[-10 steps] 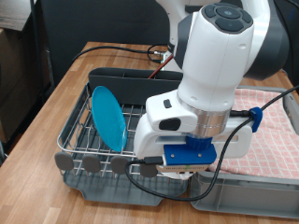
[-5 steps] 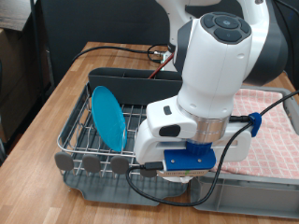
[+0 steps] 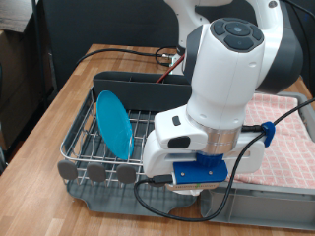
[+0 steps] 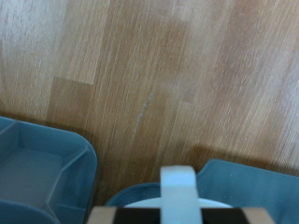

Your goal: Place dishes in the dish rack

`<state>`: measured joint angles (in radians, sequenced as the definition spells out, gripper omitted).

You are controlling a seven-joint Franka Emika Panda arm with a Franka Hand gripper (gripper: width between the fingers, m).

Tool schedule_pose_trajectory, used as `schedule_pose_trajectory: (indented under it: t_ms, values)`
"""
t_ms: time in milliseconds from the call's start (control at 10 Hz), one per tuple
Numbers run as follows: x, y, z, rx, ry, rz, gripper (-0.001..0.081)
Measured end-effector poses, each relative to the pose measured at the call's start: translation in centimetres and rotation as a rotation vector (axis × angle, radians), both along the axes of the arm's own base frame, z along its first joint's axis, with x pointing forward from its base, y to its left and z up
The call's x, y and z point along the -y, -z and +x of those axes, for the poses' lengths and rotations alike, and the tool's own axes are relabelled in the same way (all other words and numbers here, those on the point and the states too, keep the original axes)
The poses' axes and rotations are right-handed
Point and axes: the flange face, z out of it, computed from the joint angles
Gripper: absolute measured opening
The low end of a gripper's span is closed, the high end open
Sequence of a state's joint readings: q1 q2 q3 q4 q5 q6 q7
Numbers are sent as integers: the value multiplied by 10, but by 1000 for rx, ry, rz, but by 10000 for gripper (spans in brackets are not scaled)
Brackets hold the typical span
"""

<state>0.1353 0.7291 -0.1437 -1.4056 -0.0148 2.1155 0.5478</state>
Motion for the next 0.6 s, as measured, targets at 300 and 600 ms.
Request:
schedule_pose_trajectory:
  t_ms: [300,600]
  values:
    - [1,5,-2,-17,-1,0,294]
    - [-2,-1,-3,-56,-18,11,624]
